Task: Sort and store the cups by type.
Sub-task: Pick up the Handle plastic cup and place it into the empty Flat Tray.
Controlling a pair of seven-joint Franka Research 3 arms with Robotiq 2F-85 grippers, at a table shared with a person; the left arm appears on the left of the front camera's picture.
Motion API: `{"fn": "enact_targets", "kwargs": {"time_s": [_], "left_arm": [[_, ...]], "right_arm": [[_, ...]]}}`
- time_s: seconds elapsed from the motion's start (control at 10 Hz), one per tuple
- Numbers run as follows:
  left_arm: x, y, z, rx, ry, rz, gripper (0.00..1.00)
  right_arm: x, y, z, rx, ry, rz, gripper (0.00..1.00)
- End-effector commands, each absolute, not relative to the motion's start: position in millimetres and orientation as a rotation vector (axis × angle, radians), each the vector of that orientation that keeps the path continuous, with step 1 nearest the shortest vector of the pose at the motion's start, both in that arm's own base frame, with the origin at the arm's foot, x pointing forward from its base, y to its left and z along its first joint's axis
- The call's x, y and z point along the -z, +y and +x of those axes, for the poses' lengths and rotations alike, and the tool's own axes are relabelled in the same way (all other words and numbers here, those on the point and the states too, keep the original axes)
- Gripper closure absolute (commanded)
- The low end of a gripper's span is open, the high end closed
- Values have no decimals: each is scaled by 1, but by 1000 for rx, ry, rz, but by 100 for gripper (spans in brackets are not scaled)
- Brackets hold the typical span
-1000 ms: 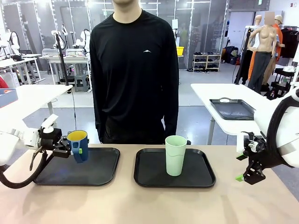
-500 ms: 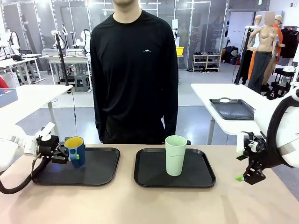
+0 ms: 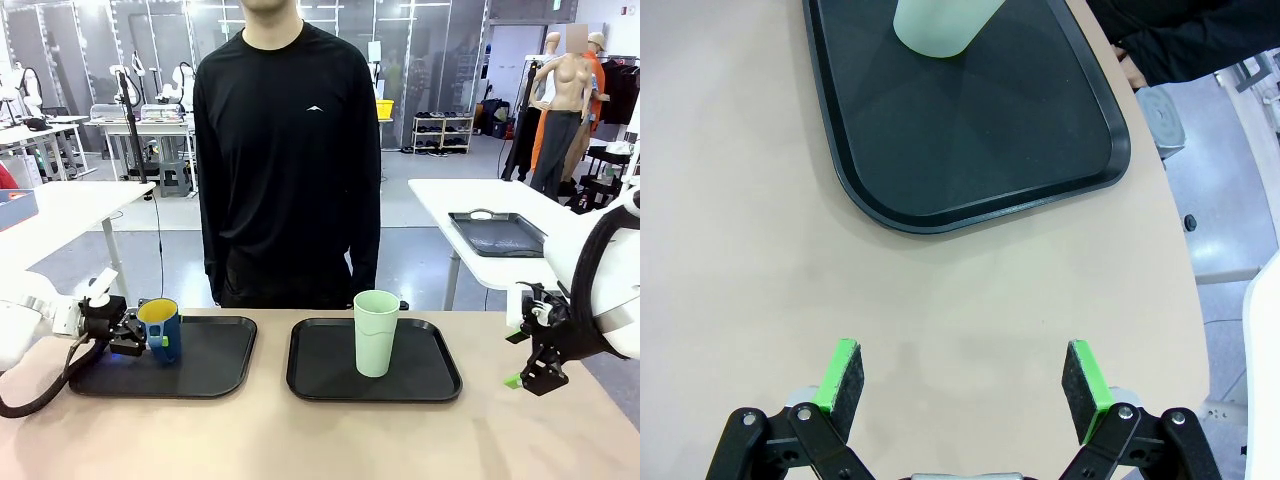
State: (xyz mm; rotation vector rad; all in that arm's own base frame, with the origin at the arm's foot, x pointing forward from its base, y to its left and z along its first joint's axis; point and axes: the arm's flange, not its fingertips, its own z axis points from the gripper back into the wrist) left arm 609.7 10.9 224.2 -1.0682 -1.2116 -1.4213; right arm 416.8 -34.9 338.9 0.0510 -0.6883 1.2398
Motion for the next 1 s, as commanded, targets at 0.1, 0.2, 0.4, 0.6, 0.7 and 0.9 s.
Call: {"fn": "enact_targets", "kwargs": {"time_s": [0.1,0.2,0.4,0.6,0.7,0.9], "left_arm": [[-208,17,615,1472,-1239,-1055,25],[-207,17,615,1475,-1237,-1058,25],[-201,20,615,1467,-1225,-1063,25],[-199,23,615,1465,-1227,-1069,5],[-199,26,614,1463,-1238,-1072,0],[-199,33,612,1469,-1223,-1044,0]], "right_arm": [[-338,-34,417,-1229,-692,40,0],[-338,-34,417,-1229,-692,40,0],[-338,-34,417,-1229,-692,40,0],[-338,-34,417,-1229,-692,40,0],[-338,-34,417,-1229,-692,40,0],[-338,-34,417,-1229,-692,40,0]]}}
